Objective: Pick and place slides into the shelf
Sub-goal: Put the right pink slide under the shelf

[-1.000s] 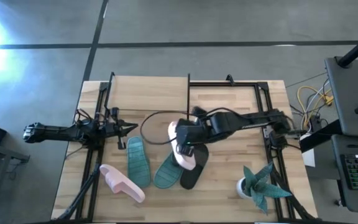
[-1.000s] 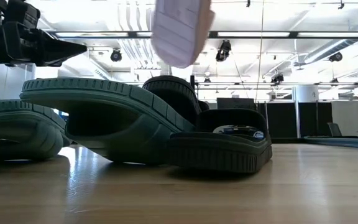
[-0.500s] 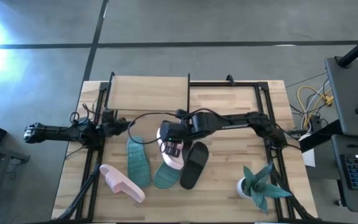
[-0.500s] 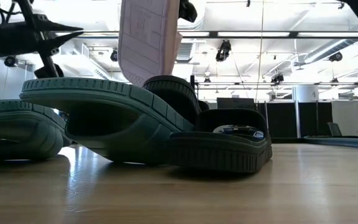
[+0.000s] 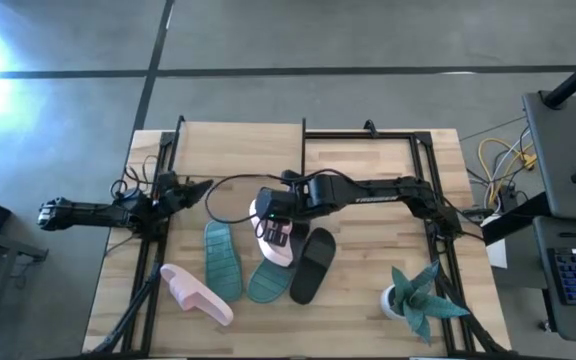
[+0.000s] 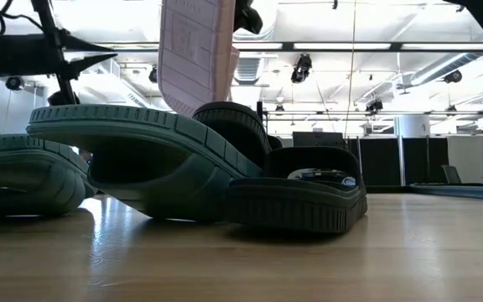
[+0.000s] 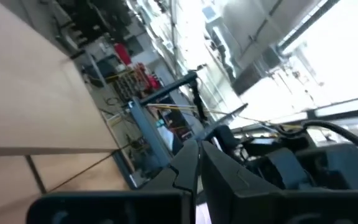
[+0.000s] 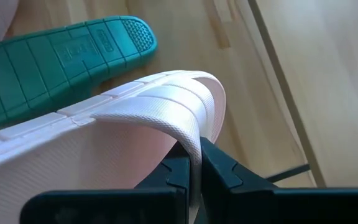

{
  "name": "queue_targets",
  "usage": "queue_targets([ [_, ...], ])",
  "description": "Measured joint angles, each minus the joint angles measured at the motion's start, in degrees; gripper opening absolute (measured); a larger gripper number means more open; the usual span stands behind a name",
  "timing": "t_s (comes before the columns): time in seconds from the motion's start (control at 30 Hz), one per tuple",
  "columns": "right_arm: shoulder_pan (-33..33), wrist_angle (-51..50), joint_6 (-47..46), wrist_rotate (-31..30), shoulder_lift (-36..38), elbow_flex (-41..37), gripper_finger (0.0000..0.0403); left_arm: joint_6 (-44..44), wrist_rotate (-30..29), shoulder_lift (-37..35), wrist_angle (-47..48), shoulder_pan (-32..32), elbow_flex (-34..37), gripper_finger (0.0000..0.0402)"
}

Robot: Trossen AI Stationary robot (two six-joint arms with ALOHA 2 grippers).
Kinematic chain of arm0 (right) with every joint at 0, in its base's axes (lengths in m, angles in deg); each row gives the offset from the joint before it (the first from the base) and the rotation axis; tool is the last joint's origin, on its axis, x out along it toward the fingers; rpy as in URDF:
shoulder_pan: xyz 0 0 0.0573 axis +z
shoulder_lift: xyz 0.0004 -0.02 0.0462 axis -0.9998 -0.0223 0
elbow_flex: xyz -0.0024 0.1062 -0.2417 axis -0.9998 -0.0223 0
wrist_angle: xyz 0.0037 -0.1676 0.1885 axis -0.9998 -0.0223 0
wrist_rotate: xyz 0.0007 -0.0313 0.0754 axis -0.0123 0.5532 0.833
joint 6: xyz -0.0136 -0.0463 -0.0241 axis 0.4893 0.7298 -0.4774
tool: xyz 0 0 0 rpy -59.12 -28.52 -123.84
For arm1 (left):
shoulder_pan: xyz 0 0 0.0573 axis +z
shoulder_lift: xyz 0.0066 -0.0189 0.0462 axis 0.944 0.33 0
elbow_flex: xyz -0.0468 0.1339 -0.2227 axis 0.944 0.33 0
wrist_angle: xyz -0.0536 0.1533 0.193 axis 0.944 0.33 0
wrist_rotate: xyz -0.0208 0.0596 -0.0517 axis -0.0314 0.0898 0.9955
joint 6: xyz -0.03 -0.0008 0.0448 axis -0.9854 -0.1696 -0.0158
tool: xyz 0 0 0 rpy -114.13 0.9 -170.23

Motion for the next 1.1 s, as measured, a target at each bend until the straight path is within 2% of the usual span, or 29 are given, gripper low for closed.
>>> queue_targets([
  [0.07,0.23,0.55,2.08,0.21,0.00,0.00,0.0013,2.43,3.28,0.01,0.33,0.00,-0.55,0.0003],
  [0.2,0.27,3.28,4.59,2.61,0.00,0.00,0.0013,10.86,13.72,0.09,0.23,-0.11,-5.29,0.0003],
  [0.27,0.23,4.47,5.17,3.63,-0.09,0.00,0.0013,14.96,17.16,0.07,5.60,-0.13,-9.21,0.0003],
  [0.33,-0.07,5.48,5.20,4.82,-0.56,0.00,0.0013,19.15,18.56,0.06,18.61,-0.13,-14.75,0.0003],
  [0.47,-0.54,6.44,5.20,5.97,-2.82,0.00,0.0013,24.97,18.09,2.97,50.81,-0.13,-27.91,0.0003],
  [0.53,-0.66,7.34,5.40,5.97,-4.12,-0.04,0.0013,26.89,17.83,5.19,60.91,-0.13,-32.95,0.0003],
  [0.6,-0.74,8.69,5.92,5.87,-5.64,-0.04,0.0013,28.93,17.87,6.90,67.06,-0.13,-37.06,0.0003],
  [0.83,-1.26,16.82,13.72,-1.16,-9.67,-0.11,0.0013,33.66,17.36,9.06,75.03,-0.13,-43.37,0.0003],
  [0.97,-1.80,23.10,20.83,-2.08,-11.43,-0.04,0.0013,33.93,16.66,8.20,79.27,-0.13,-43.94,0.0003],
  [1.1,-2.64,26.06,24.12,-1.82,-14.20,-0.06,0.0013,33.86,15.55,7.03,81.84,-0.13,-44.80,0.0003],
])
